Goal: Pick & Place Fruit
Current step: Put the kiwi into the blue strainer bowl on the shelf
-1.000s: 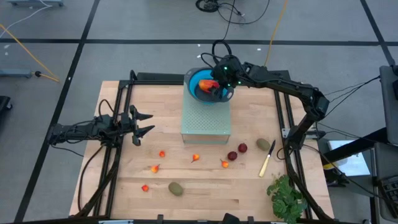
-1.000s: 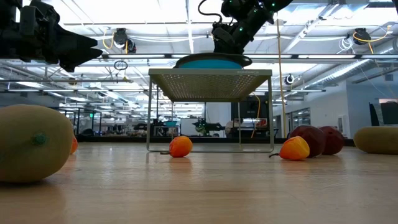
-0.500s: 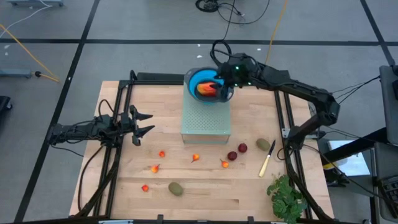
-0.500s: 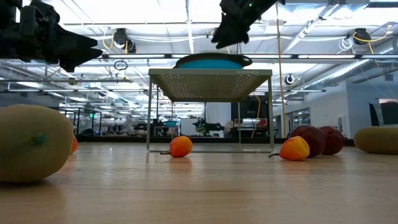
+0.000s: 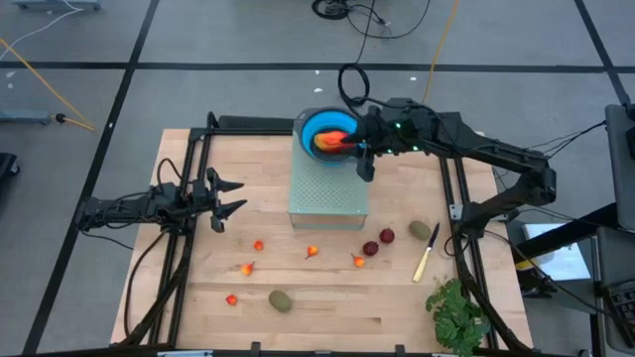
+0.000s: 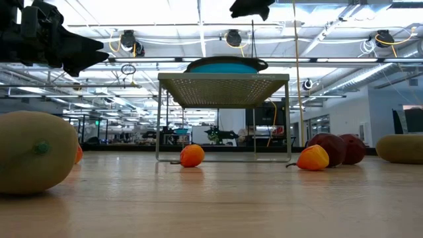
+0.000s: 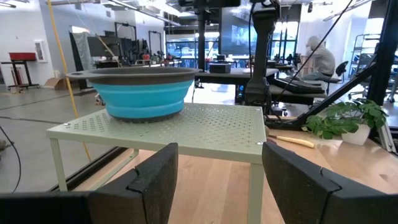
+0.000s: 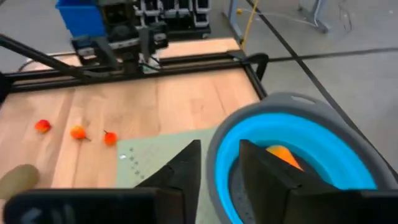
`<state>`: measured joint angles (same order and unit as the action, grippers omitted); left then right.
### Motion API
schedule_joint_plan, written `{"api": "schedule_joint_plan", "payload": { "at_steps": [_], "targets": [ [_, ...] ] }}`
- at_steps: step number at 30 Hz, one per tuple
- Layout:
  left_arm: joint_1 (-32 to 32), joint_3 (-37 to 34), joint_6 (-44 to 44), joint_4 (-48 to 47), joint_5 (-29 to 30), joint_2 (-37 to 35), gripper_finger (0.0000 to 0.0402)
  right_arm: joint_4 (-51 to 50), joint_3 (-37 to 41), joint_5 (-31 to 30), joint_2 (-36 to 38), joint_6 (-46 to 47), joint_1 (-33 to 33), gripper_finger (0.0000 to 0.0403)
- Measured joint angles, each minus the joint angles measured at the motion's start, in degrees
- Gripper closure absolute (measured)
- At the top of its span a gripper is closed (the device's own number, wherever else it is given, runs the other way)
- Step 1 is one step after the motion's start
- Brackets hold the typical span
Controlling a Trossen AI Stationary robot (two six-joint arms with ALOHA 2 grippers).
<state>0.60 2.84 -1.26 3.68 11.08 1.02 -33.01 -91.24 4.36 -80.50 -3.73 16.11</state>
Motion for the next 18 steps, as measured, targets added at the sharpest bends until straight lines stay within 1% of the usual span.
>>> {"api": "schedule_joint_plan", "payload": {
  "at_steps": [4, 7, 12, 14, 18],
  "targets": [
    [0.0, 0.0, 0.0, 0.0, 0.0, 0.0, 0.0167, 0.3, 3.1, -0.1, 2.8, 0.0, -1.7, 0.0332],
    [0.0, 0.0, 0.0, 0.0, 0.0, 0.0, 0.0167, 1.0, 6.2, -2.4, 5.3, 0.3, -2.9, 0.0354],
    [0.0, 0.0, 0.0, 0.0, 0.0, 0.0, 0.0167, 5.0, 12.8, -2.8, 10.7, 2.5, -3.5, 0.0393],
    [0.0, 0.0, 0.0, 0.0, 0.0, 0.0, 0.0167, 6.2, 15.6, -2.8, 13.1, 3.5, -3.5, 0.04],
    [0.0, 0.0, 0.0, 0.0, 0.0, 0.0, 0.0167, 7.9, 21.3, -2.7, 18.0, 4.8, -3.5, 0.0395]
  ]
}}
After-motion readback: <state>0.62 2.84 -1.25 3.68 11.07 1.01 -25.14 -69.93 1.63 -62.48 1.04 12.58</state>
